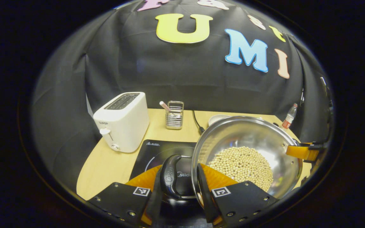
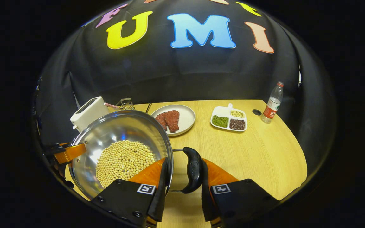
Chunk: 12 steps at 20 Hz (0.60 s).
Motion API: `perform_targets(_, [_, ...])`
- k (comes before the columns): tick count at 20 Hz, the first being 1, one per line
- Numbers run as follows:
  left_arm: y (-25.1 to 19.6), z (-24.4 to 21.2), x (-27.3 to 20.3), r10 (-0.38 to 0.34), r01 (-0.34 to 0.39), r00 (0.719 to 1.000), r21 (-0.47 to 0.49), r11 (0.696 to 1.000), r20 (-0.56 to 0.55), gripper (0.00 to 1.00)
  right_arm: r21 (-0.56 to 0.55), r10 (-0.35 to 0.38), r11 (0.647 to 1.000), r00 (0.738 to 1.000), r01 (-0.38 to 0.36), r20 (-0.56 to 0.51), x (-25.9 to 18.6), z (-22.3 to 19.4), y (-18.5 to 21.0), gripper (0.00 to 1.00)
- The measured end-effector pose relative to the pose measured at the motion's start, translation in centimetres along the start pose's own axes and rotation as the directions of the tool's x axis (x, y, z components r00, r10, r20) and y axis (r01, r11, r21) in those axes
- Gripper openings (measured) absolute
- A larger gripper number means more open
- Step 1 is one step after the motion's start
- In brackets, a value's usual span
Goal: First push the handle of the pot to place it horizontally, then grasp the pot with both hands and set it on the induction cooktop.
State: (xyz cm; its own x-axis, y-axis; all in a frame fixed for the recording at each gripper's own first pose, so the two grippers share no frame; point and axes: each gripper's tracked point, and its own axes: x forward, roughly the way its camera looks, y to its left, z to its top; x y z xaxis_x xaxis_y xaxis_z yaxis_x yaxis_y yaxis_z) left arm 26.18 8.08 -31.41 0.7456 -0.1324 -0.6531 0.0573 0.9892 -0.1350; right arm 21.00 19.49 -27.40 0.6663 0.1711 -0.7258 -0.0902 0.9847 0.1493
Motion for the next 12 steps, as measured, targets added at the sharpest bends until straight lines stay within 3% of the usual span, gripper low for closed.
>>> perform_targets(1, [0.5, 0.1, 0.0, 0.002, -0.002, 1.000, 0.001, 1.000, 0.000, 0.55, 0.001, 0.002, 1.000, 1.000, -0.002, -0.001, 0.2, 0.1, 0.4, 0.47])
perform_targets(12, [5.2, 0.4, 1.0, 0.012, -0.012, 1.000, 0.013, 1.000, -0.003, 0.55, 0.006, 0.018, 1.000, 1.000, -0.018, -0.014, 1.7, 0.1, 4.8, 0.50])
